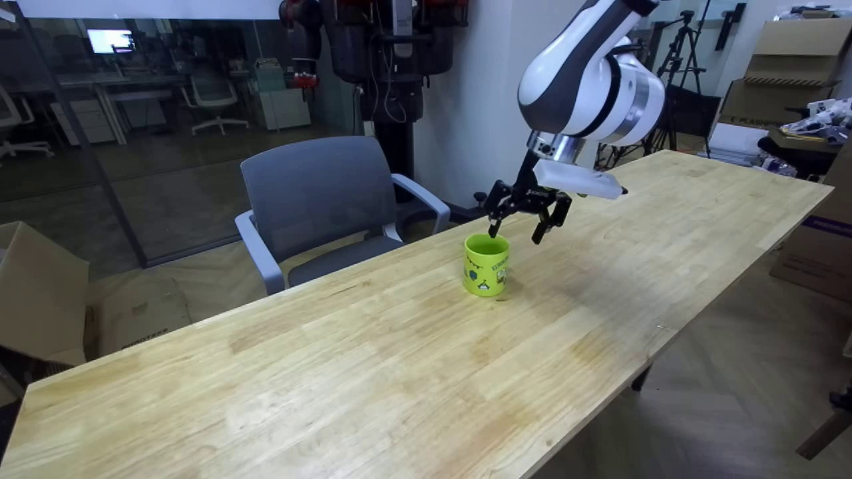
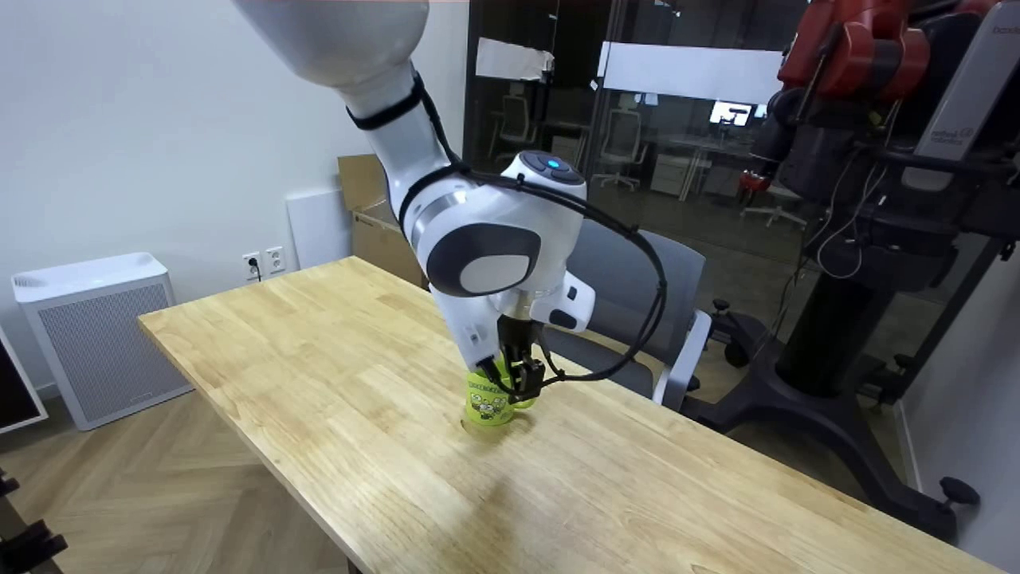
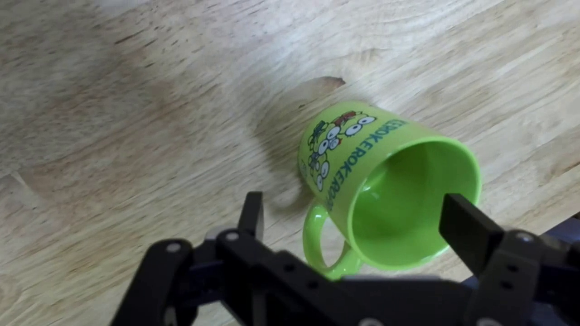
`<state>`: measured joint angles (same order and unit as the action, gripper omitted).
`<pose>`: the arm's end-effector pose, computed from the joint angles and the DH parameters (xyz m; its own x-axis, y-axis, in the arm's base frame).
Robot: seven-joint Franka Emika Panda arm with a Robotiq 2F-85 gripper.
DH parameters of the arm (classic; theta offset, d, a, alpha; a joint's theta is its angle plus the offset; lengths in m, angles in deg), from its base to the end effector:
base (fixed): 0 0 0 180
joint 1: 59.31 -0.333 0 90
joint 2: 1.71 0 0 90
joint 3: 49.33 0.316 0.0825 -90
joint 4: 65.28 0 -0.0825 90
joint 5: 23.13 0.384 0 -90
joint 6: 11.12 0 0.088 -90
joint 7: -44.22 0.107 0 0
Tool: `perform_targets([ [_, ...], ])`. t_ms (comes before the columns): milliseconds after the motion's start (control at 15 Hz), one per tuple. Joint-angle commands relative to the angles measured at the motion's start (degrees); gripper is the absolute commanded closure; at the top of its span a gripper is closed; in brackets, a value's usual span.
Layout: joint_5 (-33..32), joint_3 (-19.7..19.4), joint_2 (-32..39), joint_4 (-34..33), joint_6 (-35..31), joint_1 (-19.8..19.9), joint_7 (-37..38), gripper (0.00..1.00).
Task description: Move the yellow mug forward
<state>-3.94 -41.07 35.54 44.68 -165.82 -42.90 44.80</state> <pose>0.6260 -0.1047 0.1637 0.8783 -0.4715 0.0790 -0.4381 -0.8600 -0.2617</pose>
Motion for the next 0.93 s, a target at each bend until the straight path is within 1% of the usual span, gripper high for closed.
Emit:
perform_targets([
  [0, 1.2, -0.7, 2.4, -3.4, 2.2, -0.3, -1.9, 0.0],
  [400, 1.4, -0.6, 5.9, -7.1, 4.7, 0.6, -3.3, 0.0],
  [467, 1.5, -0.6, 6.3, -7.6, 4.9, 0.7, -3.6, 0.25],
  [533, 1.4, -0.6, 6.7, -8.0, 5.0, 0.7, -4.0, 0.27],
  [600, 1.3, -0.7, 7.0, -8.4, 5.3, 0.7, -4.2, 0.33],
  [667, 1.1, -0.8, 7.2, -8.8, 5.5, 0.5, -4.3, 0.42],
  [867, 1.0, -0.7, 8.0, -10.0, 6.1, 0.5, -5.0, 0.62],
])
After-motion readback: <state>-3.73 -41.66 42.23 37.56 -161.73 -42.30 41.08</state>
